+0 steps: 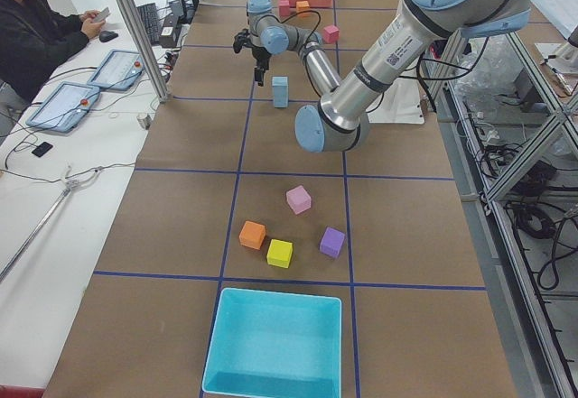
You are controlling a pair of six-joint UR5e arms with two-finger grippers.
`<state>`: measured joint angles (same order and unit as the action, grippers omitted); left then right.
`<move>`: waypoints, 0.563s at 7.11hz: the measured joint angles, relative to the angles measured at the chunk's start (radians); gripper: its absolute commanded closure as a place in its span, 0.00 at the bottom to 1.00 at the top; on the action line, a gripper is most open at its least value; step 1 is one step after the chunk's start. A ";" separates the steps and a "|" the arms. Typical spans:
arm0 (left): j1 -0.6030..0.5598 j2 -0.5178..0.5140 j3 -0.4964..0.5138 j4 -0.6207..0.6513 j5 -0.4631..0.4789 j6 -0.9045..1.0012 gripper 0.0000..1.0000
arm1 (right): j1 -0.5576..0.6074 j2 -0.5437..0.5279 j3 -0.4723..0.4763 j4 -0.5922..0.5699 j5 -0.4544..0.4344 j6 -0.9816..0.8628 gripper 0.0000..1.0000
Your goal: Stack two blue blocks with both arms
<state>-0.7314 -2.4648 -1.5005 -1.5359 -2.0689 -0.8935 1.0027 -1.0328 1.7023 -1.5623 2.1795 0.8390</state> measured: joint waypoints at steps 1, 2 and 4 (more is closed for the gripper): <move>-0.055 0.023 -0.002 0.001 -0.031 0.067 0.02 | 0.035 -0.017 0.000 0.001 0.000 -0.063 0.00; -0.119 0.058 -0.006 0.001 -0.053 0.153 0.02 | 0.084 -0.045 0.007 0.004 0.000 -0.135 0.00; -0.282 0.151 -0.018 0.001 -0.121 0.362 0.00 | 0.197 -0.123 0.027 0.011 0.001 -0.261 0.00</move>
<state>-1.0134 -2.3135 -1.5190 -1.5345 -2.1895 -0.5318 1.2001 -1.1559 1.7290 -1.5508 2.1801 0.5776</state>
